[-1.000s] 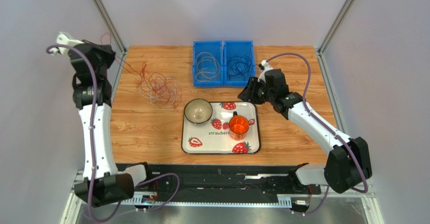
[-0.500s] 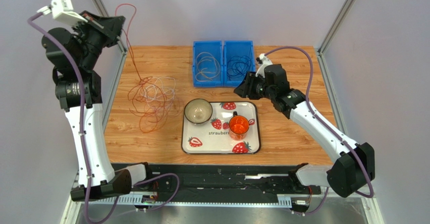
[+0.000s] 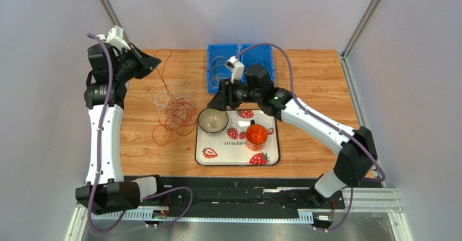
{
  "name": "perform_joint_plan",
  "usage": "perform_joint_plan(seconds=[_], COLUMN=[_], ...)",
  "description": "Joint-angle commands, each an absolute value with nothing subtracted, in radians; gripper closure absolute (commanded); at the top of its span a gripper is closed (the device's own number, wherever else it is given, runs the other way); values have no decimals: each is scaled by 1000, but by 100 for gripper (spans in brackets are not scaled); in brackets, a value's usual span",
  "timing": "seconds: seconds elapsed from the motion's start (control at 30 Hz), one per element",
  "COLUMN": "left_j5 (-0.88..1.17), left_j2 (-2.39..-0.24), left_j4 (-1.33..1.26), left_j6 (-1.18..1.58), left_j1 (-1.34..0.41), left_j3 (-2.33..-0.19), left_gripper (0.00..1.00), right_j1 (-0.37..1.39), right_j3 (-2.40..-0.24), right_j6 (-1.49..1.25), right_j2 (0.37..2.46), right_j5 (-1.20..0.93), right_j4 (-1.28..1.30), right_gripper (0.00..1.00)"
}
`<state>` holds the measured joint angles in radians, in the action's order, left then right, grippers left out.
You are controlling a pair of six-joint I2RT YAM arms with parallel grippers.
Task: Untangle the cables
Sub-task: Untie the cable.
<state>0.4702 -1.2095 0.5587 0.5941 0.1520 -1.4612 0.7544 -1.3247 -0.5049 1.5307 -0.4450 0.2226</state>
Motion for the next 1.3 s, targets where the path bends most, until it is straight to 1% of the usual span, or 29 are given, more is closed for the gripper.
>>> perform_joint_plan(seconds=[0.0,0.13,0.27,0.37,0.6,0.9,1.03,1.27], left_j5=[511,540,552,572,586,603,607,614], left_j2=[-1140,-1123,-1104,-1103,-1098,-1114,-1132,-1146], left_j4=[552,560,571,583,584,572,589,638], left_j6=[549,563,571,574,591,601,598,575], left_j1=[152,152,152,152,152,152,150,152], left_j3=[-1486,-1488,-1502,-1522,-1536,-1531,-1563,-1643], left_gripper=[100,100,100,100,100,100,100,100], right_j1=[830,856,865,873,880,917,920,920], right_j3=[-1489,-1645,-1761,-1819,-1887,-1901,-1902,-1969], right_j6=[-471,-469,-494,-494,-512,-518,-546,-508], right_j2=[1653,1790,1935,2000,2072,2100,2126,2163], right_j5=[-483,-498,-551,-560,-577,-633,-647,-635], right_j4=[118,39,-27,-63,-138,-219,-267,-216], right_gripper=[41,39,39,38,36,36,36,36])
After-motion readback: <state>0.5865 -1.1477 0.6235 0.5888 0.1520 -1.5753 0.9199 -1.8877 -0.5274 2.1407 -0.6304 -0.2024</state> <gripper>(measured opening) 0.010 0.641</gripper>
